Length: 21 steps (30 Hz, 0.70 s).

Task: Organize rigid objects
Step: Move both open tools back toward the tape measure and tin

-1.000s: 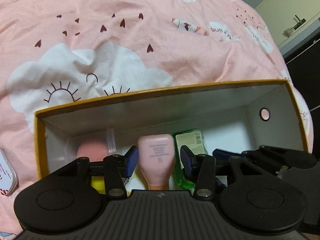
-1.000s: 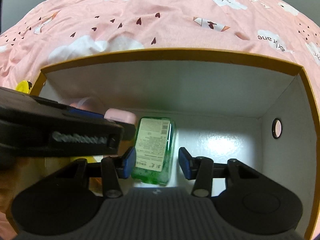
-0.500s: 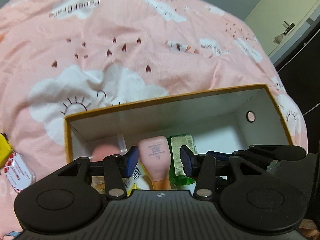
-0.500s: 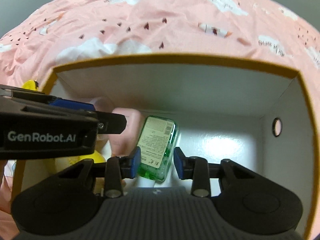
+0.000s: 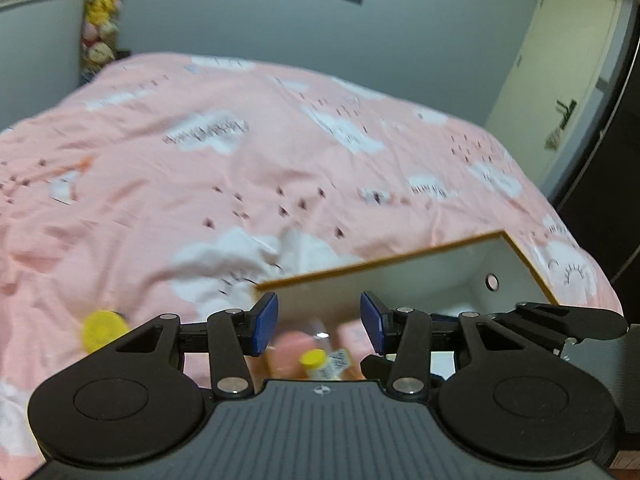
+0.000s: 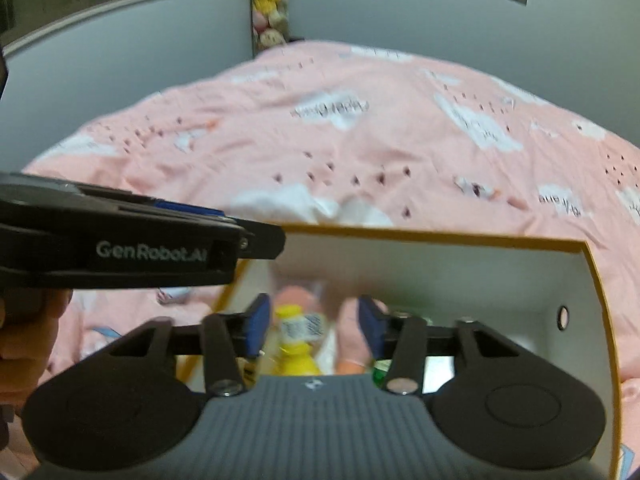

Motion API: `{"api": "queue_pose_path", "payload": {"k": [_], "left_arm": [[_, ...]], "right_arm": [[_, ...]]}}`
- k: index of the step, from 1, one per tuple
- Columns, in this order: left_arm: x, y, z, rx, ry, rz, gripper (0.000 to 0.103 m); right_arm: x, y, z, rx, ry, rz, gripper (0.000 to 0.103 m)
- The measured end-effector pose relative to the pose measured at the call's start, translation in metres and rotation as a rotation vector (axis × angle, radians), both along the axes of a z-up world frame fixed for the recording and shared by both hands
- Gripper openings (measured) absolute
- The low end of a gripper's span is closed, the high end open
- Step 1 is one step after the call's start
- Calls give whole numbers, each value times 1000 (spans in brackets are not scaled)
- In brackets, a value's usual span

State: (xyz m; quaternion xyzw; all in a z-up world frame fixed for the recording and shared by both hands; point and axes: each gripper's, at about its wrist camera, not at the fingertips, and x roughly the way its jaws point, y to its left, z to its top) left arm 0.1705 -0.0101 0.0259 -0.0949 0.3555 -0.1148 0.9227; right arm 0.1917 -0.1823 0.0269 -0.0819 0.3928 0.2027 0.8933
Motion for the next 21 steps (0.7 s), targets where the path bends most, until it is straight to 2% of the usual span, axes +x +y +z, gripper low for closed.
{"api": "queue_pose_path", "payload": {"k": [5,8,12,15,21], "left_arm": [[-28,28,7,77,-108,78,53],[-38,50,7,96,-117,117,53],[-44,84,3,96,-88,184,53],[-44,108,-6,97,-33,225,54],[-43,138,-31,94,84,223,54]], "right_arm": [[-14,28,9,23,-91,28,57],[-18,50,8,24,-98,62,57],[-22,83,3,10,-82,135,57],[-24,104,-4,16,-46,188,57],[-20,140,-34,-52,46,258,56]]}}
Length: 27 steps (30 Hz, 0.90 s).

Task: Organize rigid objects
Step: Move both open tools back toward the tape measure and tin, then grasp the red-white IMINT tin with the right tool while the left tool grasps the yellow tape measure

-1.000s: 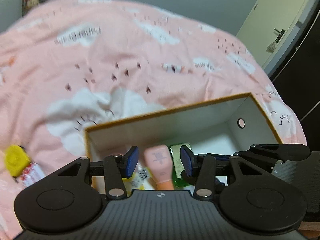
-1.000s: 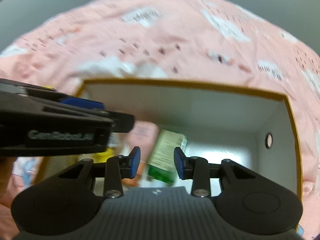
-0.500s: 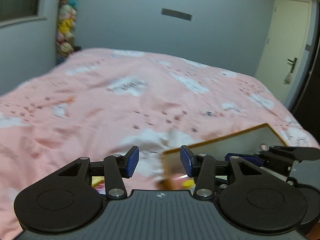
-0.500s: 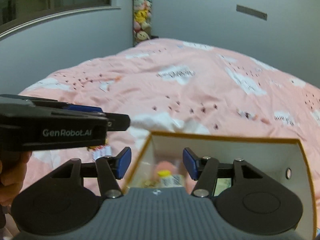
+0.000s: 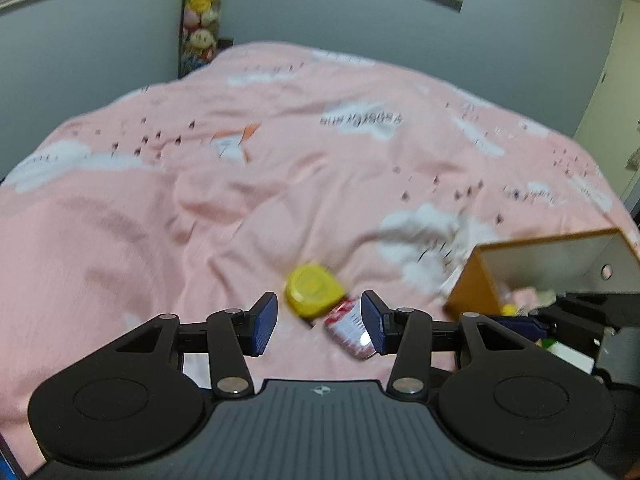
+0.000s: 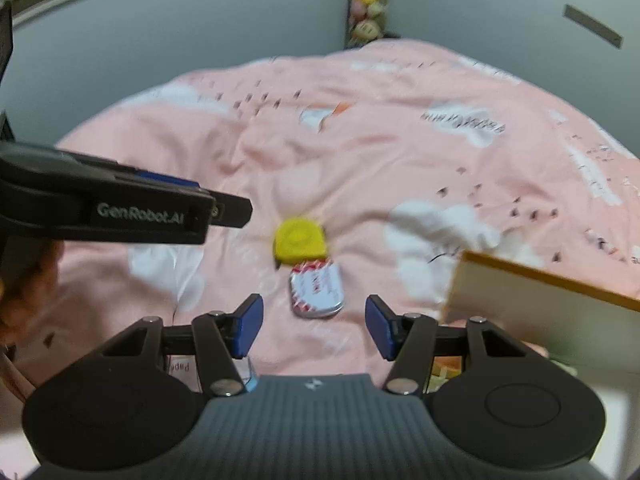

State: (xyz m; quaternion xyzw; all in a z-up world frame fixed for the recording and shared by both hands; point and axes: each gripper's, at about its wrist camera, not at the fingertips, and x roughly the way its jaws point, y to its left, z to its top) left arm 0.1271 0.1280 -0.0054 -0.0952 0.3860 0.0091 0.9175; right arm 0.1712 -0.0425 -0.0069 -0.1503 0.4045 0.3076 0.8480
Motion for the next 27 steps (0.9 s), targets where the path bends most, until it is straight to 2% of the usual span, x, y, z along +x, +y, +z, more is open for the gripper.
{"api": "queue_pose_path", "payload": {"k": [5,17,23,25,27], "left_arm": [[10,12,-18,-4,50,5,50],[47,22,-48,10,136,-16,50],[59,26,-55,-1,147,-31,50],[63,25,-56,11,147,-49,50],[65,23,-56,10,132,-72,50]], "right_arm": [[21,17,-22,-58,60,13,56],[84,49,-72,-103,216,-23,56],[98,56,-92,-128,267,-20,56],[99,57,-95,-131,273,-17,51],[99,55,-95,-125,277,-14,50]]}}
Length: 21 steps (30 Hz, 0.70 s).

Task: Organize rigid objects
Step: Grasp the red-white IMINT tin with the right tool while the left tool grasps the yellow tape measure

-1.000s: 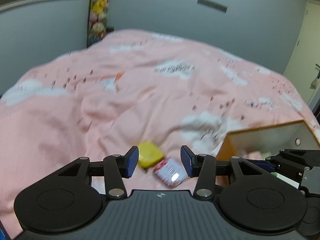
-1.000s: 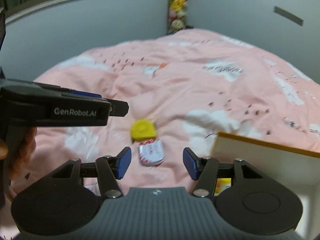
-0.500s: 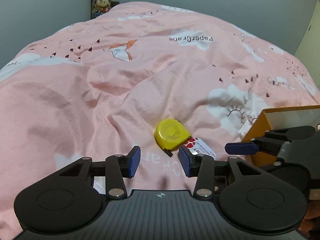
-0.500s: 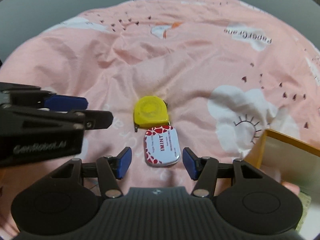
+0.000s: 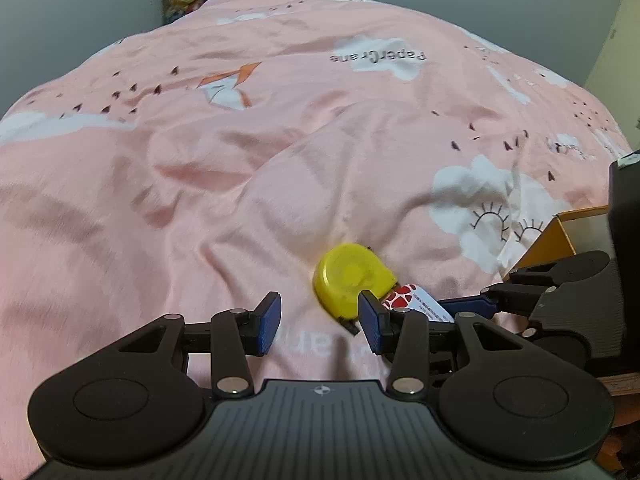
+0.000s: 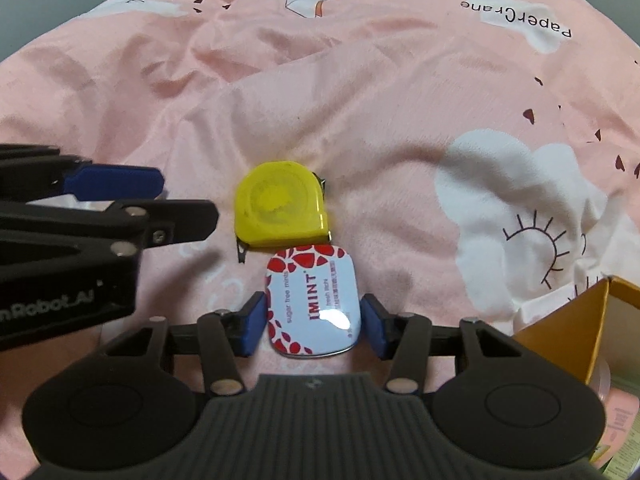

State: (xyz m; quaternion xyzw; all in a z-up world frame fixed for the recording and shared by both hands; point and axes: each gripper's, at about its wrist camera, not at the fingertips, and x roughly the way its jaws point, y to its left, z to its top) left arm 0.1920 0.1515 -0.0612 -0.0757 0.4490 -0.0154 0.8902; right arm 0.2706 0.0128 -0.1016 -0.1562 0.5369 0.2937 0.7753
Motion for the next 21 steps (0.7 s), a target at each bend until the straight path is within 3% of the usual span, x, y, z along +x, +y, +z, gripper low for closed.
{"api": "queue_pose_path", "payload": {"k": [4,15,21], "left_arm": [[10,-2,3,0,-26,-77,51],[37,-27,-20,290,-17,-482,73],[46,-31,-28,308,11,-614,75]], "right_arm": [[-1,-8,10,-20,-47,-16,50],[2,-17,13,-22,-53,16,50],[7,-16,10,-20,-34,20,50]]}}
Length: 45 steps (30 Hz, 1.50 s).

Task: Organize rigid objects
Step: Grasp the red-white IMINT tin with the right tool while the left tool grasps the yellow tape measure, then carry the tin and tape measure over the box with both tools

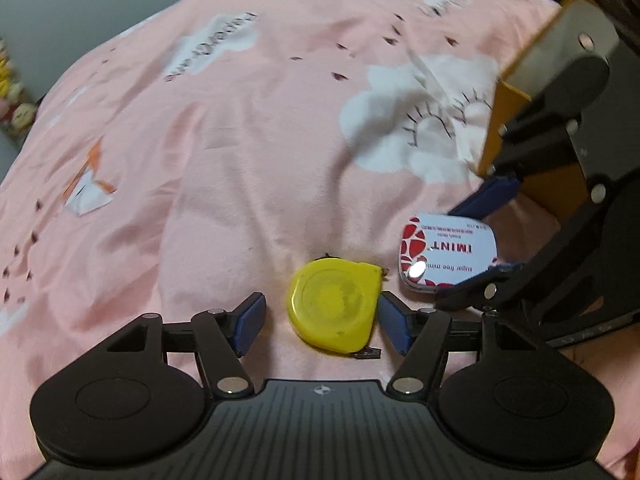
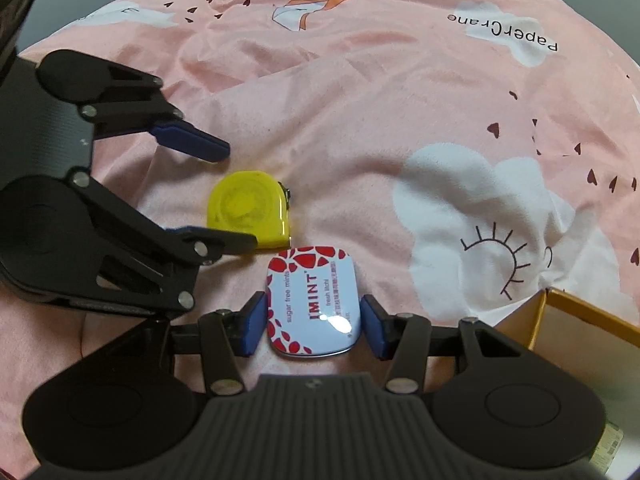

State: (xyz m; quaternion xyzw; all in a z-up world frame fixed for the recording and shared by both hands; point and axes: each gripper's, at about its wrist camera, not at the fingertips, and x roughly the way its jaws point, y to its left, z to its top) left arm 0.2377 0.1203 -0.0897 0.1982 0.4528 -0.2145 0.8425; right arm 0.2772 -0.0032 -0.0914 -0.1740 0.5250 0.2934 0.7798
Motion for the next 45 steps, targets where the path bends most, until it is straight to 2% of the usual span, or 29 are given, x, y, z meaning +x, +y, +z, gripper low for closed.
{"api": "queue_pose_path", "payload": {"k": [4,8,12,15,23,28,30,35,45], "left_arm": [[7,-5,-7,36,28,-50,74],[15,-8,-14,40,59,-54,74],[18,-11,-16,21,69,-44,61],[12,-13,-15,33,43,-22,60],[-2,-5,-4,13,26,142,59],[-11,5,11,-35,41,318,59],[-16,10,18,-52,26,360,59],[-37,14,40,-94,-21,426,59],[-81,6,92,-150,-126,499,59]], "right_arm": [[1,1,-2,-3,8,4,50],[4,2,-2,4,19,1,51],[7,1,-3,5,26,0,51],[7,3,-3,-1,26,4,51],[2,0,-3,4,11,6,50],[-3,-3,4,22,-4,-12,50],[-7,-4,11,34,-16,-11,50],[-19,-6,30,63,-64,-4,50],[-52,-18,83,141,-171,2,50]]}}
